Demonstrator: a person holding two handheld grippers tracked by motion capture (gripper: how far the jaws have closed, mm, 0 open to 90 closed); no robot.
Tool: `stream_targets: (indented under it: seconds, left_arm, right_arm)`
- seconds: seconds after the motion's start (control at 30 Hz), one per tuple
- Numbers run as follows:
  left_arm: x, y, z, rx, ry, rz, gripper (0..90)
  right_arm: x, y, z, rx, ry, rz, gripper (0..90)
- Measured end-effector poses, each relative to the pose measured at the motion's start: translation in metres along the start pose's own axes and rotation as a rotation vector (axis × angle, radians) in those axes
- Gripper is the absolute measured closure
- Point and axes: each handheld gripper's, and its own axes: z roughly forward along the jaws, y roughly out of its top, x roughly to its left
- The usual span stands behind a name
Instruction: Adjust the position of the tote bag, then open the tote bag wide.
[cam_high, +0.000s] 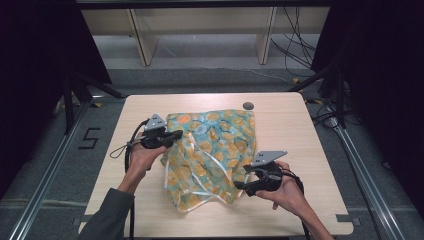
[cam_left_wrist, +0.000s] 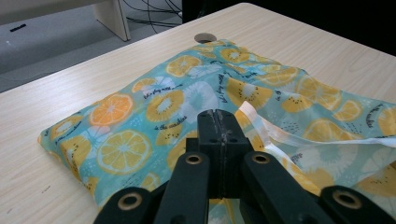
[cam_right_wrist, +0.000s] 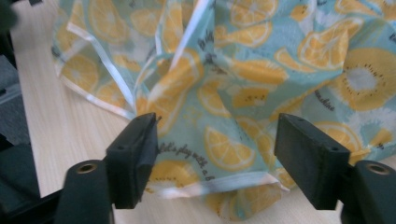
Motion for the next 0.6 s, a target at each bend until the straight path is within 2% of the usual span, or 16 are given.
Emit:
stream_targets:
  seconds: [0.1, 0.13, 0.17, 0.23, 0.27, 0.3, 0.33, 0.43, 0.47, 0.6]
  left_arm:
    - [0.003, 0.0, 0.002, -0.007, 0.009, -0.014, 89.5]
    - [0.004, 0.001, 0.002, -0.008, 0.012, -0.006, 89.5]
    - [0.006, 0.001, 0.003, -0.008, 0.009, -0.009, 89.5]
    - [0.006, 0.001, 0.004, -0.01, 0.007, -0.012, 89.5]
    - [0.006, 0.001, 0.004, -0.007, 0.009, -0.012, 89.5]
    - [0.006, 0.001, 0.005, -0.008, 0.005, -0.015, 89.5]
    - [0.006, 0.0, 0.005, -0.004, 0.007, -0.016, 89.5]
    - [0.006, -0.001, 0.005, -0.003, 0.003, -0.009, 89.5]
    - [0.007, -0.001, 0.005, -0.002, 0.008, -0.008, 89.5]
    - [0.011, -0.002, 0.003, -0.01, 0.007, -0.024, 89.5]
  right_arm:
    - [0.003, -0.002, 0.005, 0.022, 0.015, 0.001, 25.7]
    - [0.005, -0.003, 0.008, 0.019, 0.03, 0.0, 25.9]
    - [0.005, -0.002, 0.009, 0.024, 0.04, -0.015, 25.9]
    - [0.008, -0.002, 0.013, 0.037, 0.007, -0.021, 28.1]
    - [0.008, -0.001, 0.015, 0.041, -0.008, -0.021, 35.6]
    - [0.008, -0.001, 0.018, 0.024, -0.023, -0.031, 48.5]
    - [0.006, 0.0, 0.018, 0.041, -0.036, -0.063, 59.9]
    - [-0.004, 0.004, 0.021, 0.014, -0.084, -0.09, 84.7]
    - [-0.008, 0.006, 0.021, -0.02, -0.099, -0.094, 89.4]
    - [-0.023, 0.014, 0.015, -0.046, -0.134, -0.091, 90.0]
